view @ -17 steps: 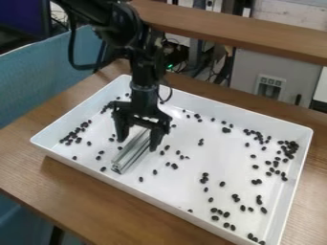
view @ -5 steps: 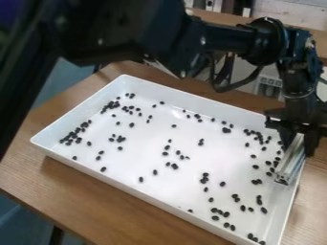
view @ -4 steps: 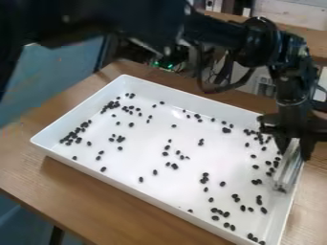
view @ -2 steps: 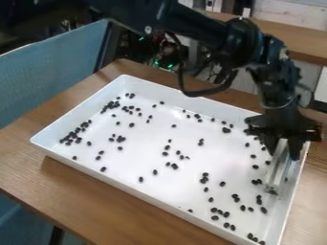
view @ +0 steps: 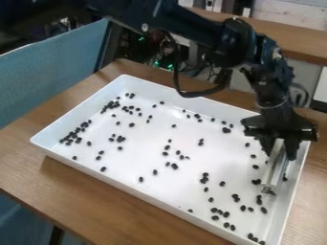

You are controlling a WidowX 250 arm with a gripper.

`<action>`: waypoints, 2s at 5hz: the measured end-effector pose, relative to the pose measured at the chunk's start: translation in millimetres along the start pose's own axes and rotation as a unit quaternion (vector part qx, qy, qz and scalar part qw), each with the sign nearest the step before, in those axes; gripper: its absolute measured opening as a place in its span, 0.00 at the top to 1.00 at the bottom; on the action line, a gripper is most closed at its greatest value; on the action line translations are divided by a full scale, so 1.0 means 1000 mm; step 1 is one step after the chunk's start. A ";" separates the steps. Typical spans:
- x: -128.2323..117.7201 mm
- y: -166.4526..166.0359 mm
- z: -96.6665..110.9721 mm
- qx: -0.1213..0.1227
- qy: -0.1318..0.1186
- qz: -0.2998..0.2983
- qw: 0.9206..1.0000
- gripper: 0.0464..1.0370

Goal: Sweep into pile

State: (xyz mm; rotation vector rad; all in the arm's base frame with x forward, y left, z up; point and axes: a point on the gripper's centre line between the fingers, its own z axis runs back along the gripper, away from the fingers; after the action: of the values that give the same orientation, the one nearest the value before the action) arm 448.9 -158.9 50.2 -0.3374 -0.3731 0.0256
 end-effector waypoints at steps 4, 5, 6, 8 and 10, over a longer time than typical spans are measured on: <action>0.012 0.005 -0.033 -0.010 0.042 0.033 0.999 0.65; 0.006 0.030 -0.029 0.025 0.058 0.048 0.997 0.65; -0.004 0.065 -0.015 0.060 0.078 0.056 0.994 0.65; -0.012 0.159 0.020 0.107 0.087 0.109 0.984 0.65; -0.029 0.254 0.060 0.184 0.101 0.137 0.968 0.65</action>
State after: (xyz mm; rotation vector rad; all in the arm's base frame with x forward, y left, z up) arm 409.3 97.8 9.5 -0.0200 -0.1117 0.3251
